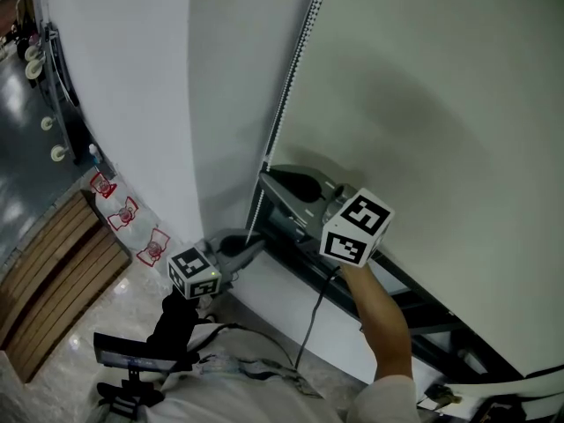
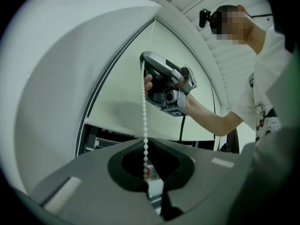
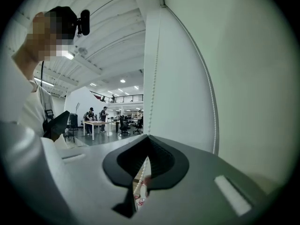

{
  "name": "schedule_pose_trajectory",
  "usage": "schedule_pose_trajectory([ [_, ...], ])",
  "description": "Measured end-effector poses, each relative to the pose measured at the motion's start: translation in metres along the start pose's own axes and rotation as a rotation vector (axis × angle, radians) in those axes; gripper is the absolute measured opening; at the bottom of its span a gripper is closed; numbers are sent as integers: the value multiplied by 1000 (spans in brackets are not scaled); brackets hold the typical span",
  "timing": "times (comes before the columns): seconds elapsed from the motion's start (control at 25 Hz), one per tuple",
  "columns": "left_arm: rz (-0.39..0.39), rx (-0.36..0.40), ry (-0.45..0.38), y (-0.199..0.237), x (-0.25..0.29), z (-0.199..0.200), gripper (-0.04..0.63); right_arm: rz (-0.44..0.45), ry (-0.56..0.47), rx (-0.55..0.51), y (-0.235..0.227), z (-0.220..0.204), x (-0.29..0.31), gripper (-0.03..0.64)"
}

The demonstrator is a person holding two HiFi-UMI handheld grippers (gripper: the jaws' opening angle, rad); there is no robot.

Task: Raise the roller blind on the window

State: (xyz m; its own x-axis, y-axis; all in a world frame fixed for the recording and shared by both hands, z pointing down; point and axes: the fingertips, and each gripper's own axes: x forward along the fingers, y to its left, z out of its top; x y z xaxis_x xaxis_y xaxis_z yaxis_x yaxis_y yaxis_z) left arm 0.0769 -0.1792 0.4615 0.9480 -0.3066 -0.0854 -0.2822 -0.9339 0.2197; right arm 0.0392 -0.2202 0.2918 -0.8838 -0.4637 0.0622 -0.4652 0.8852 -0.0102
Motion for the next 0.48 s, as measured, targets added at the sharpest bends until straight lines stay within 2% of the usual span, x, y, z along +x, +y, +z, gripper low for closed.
schedule_pose_trajectory([
  [0.48, 12, -4, 21, 4, -1, -7, -2, 1, 203, 120, 9, -122, 8, 3],
])
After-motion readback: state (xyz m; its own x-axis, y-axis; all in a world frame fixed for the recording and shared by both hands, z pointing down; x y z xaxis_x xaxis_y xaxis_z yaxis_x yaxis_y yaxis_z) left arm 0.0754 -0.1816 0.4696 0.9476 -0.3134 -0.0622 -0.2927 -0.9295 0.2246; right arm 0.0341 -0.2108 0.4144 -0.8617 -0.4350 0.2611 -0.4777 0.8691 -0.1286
